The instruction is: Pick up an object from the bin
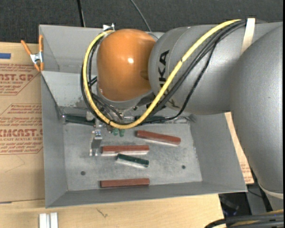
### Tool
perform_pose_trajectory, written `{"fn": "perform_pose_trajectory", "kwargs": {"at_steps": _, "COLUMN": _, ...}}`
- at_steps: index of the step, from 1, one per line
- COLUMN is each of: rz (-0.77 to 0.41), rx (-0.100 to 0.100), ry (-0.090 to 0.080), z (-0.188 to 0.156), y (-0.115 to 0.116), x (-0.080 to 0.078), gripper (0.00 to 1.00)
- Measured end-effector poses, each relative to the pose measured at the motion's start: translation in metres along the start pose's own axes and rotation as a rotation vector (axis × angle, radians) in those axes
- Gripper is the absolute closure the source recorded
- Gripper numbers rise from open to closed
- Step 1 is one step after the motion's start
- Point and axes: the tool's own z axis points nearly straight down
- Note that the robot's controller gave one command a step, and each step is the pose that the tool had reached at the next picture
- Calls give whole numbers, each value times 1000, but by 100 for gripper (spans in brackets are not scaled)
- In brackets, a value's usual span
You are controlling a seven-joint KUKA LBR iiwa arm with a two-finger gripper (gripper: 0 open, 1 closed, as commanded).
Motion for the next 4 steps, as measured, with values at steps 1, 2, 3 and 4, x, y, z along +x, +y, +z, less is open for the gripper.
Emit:
{"fn": "perform_pose_trajectory", "kwargs": {"at_steps": 1, "rz": 32, "rx": -2, "ry": -6, "z": 60, "y": -4, "x": -18, "gripper": 0}}
{"fn": "perform_pose_trajectory", "kwargs": {"at_steps": 2, "rz": -78, "rx": 1, "ry": 1, "z": 74, "y": -80, "x": -17, "gripper": 0}}
{"fn": "perform_pose_trajectory", "kwargs": {"at_steps": 3, "rz": 58, "rx": 3, "ry": -1, "z": 85, "y": -77, "x": -31, "gripper": 0}}
{"fn": "perform_pose_trajectory", "kwargs": {"at_steps": 4, "rz": 47, "rx": 0, "ry": 0, "z": 123, "y": -102, "x": -8, "gripper": 0}}
